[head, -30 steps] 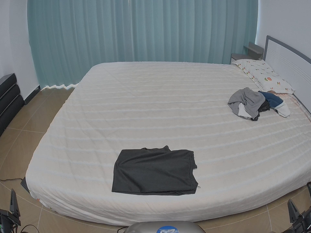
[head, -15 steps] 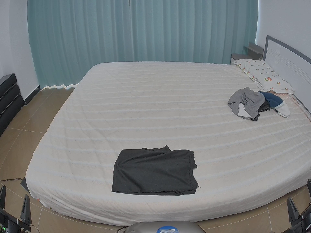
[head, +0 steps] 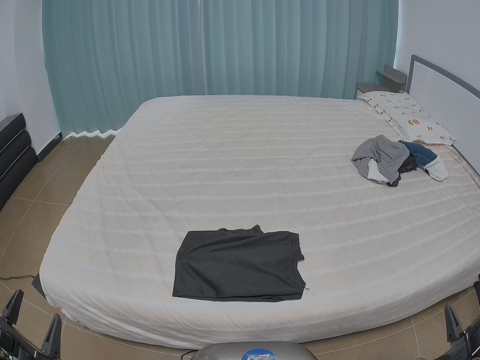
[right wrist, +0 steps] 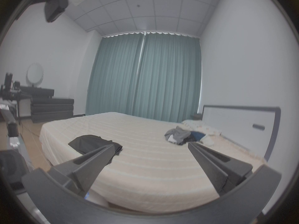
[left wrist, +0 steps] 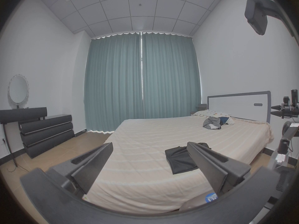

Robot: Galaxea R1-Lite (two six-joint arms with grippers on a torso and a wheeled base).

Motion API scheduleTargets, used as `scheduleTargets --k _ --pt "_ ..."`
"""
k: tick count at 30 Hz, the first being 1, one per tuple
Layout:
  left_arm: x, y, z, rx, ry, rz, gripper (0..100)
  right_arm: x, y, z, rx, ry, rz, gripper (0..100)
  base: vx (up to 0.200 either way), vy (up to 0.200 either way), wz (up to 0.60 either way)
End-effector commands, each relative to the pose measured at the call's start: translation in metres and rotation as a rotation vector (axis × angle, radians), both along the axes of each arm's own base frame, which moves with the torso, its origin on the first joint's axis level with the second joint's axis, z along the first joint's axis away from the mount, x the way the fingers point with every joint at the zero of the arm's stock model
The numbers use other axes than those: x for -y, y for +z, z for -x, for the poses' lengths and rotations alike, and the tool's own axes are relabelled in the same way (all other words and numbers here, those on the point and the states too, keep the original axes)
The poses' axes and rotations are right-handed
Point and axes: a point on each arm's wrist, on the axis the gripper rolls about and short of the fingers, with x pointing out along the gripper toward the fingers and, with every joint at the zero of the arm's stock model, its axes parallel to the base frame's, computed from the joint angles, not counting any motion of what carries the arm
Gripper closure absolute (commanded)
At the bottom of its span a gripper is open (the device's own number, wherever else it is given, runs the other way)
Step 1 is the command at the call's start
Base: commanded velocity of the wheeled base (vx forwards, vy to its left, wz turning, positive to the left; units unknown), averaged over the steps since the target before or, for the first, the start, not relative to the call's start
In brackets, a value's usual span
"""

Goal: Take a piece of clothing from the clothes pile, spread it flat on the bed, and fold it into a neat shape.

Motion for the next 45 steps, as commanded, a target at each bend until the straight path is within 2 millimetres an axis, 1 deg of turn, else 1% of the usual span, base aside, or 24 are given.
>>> scheduleTargets --k 1,3,4,5,6,8,9,11,13,15,17,21,25,27,29,31,33,34,35,36,38,39,41,45 --pt "0.0 -0.005 0.0 -0.008 -0.015 0.037 0 -0.002 0.0 0.001 0.051 0.074 0.057 0 0.0 0.0 0.0" --pt "0.0 -0.005 0.0 -0.007 0.004 0.055 0 -0.002 -0.011 0.0 -0.06 0.069 0.022 0 0.0 0.0 0.0" --pt "-0.001 -0.004 0.0 -0.004 0.026 0.059 0 -0.002 -0.012 0.0 -0.082 0.073 -0.019 0 0.0 0.0 0.0" --pt "-0.001 -0.004 0.0 -0.001 0.064 0.064 0 -0.002 -0.01 0.0 -0.075 0.077 -0.058 0 0.0 0.0 0.0" --pt "-0.002 -0.004 0.0 -0.001 0.077 0.065 0 -0.002 -0.01 0.0 -0.074 0.076 -0.063 0 0.0 0.0 0.0" --pt "-0.004 -0.005 0.0 0.002 0.165 0.07 0 -0.001 -0.01 0.0 -0.069 0.06 -0.055 0 0.0 0.0 0.0" --pt "-0.004 -0.005 0.0 0.002 0.165 0.07 0 -0.001 -0.01 0.0 -0.069 0.06 -0.055 0 0.0 0.0 0.0" --pt "-0.004 -0.005 0.0 0.003 0.159 0.056 0 0.001 -0.01 -0.001 -0.066 -0.026 -0.061 0 0.0 0.0 0.0" --pt "-0.004 -0.005 0.0 0.003 0.157 0.045 0 0.001 -0.01 -0.001 -0.066 -0.048 -0.063 0 0.0 0.0 0.0" --pt "-0.003 -0.004 0.0 0.005 0.138 -0.012 0 0.002 -0.01 -0.001 -0.064 -0.089 -0.061 0 0.0 0.0 0.0" --pt "-0.002 -0.004 0.0 0.006 0.108 -0.075 0 0.002 -0.01 0.0 -0.068 -0.084 -0.081 0 0.0 0.0 0.0" --pt "-0.001 -0.004 0.0 0.01 0.03 -0.086 0 0.001 -0.011 0.0 -0.091 -0.032 -0.165 0 0.0 0.0 0.0" --pt "0.0 -0.004 0.0 0.009 0.026 -0.071 0 0.0 -0.011 0.0 -0.105 0.004 -0.192 0 0.0 0.0 0.0" --pt "-0.001 -0.004 0.0 0.002 0.043 0.015 0 0.0 -0.012 0.0 -0.13 0.008 -0.288 0 0.0 0.0 0.0" --pt "-0.001 -0.004 0.0 0.002 0.056 0.028 0 0.0 -0.011 0.001 -0.126 0.002 -0.29 0 0.0 0.0 0.0" --pt "-0.003 -0.004 0.0 0.002 0.118 0.049 0 0.001 -0.012 0.0 -0.121 -0.037 -0.255 0 0.0 0.0 0.0" --pt "-0.003 -0.004 0.0 0.003 0.141 0.052 0 0.002 -0.011 0.0 -0.108 -0.084 -0.181 0 0.0 0.0 0.0" --pt "-0.003 -0.004 0.0 0.003 0.141 0.052 0 0.002 -0.011 0.0 -0.108 -0.084 -0.181 0 0.0 0.0 0.0" --pt "-0.003 -0.006 0.0 -0.017 0.138 0.055 0 0.002 -0.011 0.0 -0.104 -0.101 -0.113 0 0.0 0.0 0.0" --pt "-0.003 -0.006 0.0 -0.02 0.137 0.054 0 0.002 -0.011 0.0 -0.104 -0.096 -0.104 0 0.0 0.0 0.0" --pt "-0.003 -0.007 0.0 -0.024 0.135 0.056 0 0.002 -0.011 0.0 -0.109 -0.077 -0.127 0 0.0 0.0 0.0" --pt "-0.003 -0.01 0.0 -0.056 0.127 0.047 0 0.001 -0.011 0.001 -0.127 -0.032 -0.204 0 0.0 0.0 0.0" --pt "-0.003 -0.011 0.0 -0.065 0.12 0.043 0 0.001 -0.012 0.001 -0.154 -0.031 -0.227 0 0.0 0.0 0.0" --pt "-0.003 -0.011 0.0 -0.059 0.114 0.039 0 0.002 -0.012 0.001 -0.148 -0.084 -0.172 0 0.0 0.0 0.0"
